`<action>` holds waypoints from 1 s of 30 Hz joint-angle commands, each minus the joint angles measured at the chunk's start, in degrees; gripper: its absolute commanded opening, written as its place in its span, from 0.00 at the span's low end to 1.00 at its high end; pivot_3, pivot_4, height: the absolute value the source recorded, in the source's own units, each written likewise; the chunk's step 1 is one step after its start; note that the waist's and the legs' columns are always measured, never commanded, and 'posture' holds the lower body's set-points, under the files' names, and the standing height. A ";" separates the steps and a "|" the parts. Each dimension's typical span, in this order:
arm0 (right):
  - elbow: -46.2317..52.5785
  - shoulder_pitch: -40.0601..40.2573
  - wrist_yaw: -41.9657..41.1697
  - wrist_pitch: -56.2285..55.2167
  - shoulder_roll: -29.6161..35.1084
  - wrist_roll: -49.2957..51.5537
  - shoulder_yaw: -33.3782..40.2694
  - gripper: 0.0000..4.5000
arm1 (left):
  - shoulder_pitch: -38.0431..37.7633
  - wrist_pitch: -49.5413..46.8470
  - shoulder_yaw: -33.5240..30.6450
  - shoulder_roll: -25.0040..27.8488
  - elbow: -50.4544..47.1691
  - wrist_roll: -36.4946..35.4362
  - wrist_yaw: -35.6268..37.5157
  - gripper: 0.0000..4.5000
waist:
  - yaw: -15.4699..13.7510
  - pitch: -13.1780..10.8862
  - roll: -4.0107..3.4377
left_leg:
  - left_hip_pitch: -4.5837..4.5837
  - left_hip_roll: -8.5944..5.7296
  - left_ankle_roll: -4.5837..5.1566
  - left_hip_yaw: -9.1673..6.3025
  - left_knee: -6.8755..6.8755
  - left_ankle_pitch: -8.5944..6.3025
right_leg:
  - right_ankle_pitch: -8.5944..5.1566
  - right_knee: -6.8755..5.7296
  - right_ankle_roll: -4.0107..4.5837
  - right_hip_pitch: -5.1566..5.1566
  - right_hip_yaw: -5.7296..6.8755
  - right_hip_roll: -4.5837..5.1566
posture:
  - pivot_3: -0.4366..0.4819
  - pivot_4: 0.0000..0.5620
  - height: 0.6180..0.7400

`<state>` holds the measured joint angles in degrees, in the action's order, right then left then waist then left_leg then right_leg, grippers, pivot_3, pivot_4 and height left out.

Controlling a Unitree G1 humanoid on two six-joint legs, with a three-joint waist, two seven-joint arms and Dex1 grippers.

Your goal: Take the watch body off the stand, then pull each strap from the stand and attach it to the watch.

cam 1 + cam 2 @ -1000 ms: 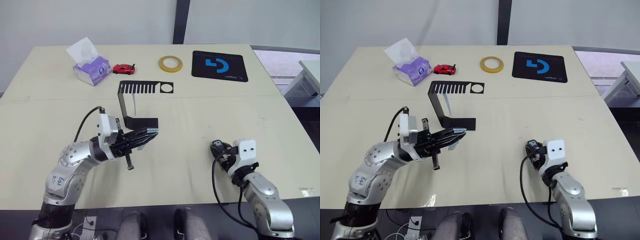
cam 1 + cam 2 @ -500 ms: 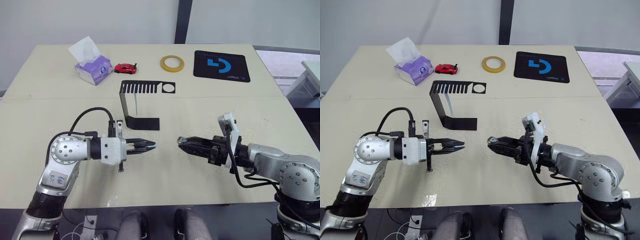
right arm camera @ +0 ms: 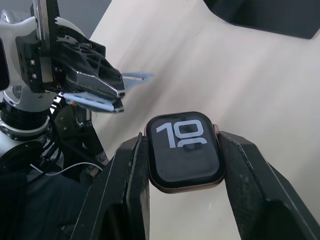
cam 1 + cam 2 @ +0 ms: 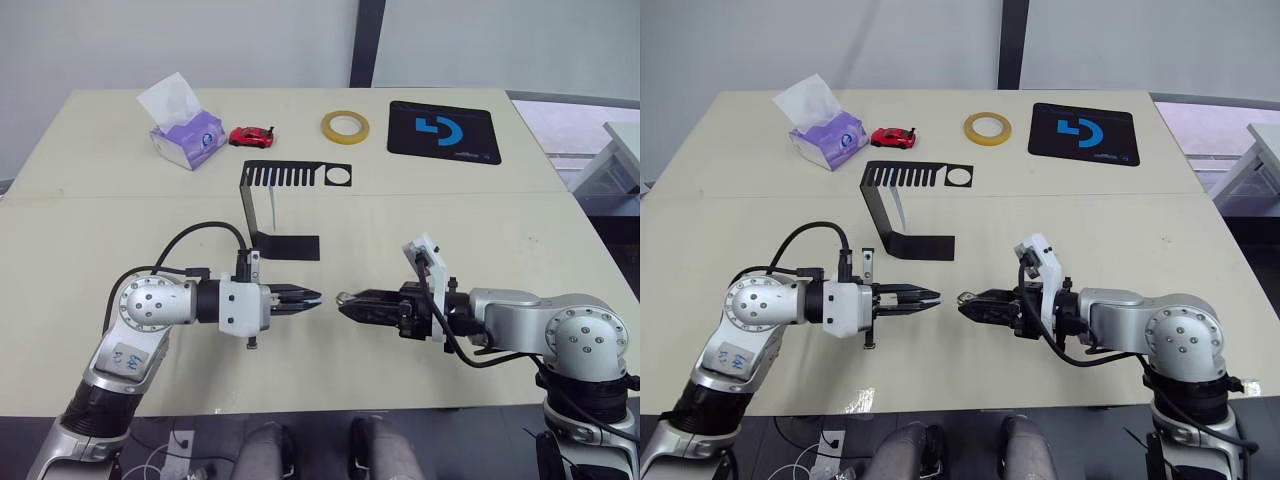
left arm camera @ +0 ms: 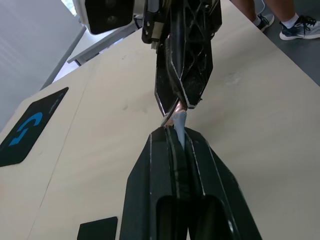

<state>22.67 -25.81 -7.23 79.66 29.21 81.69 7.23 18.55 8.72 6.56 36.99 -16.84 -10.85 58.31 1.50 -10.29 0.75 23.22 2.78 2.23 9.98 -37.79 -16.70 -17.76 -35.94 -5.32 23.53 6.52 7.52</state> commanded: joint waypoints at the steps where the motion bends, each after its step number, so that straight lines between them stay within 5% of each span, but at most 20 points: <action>1: -0.01 -0.71 2.54 -1.90 -0.31 3.99 -0.79 0.37 | 0.75 0.26 0.43 -0.36 -0.96 1.80 -1.83 0.00 | 0.01 0.00 0.00 | 0.00 0.00 0.00 0.00 0.00 0.00 | 0.00 0.00 0.00 0.00 0.00 0.00 | 0.48 0.27 1.00; 30: -1.57 -0.79 8.78 -9.71 4.93 12.67 -6.57 0.37 | -0.98 -1.38 0.88 0.32 -1.01 2.68 -2.79 0.00 | 0.01 0.00 0.00 | 0.01 0.02 0.00 0.01 0.00 0.00 | 0.00 0.01 0.00 0.01 -0.01 0.00 | 0.48 0.27 1.00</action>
<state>20.15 -26.06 1.64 71.17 33.33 92.17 0.32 17.49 6.96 8.29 36.82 -16.79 -7.66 55.80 1.50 -10.29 0.76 23.24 2.80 2.23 9.99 -37.79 -16.69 -17.76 -35.93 -5.32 23.54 6.51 7.52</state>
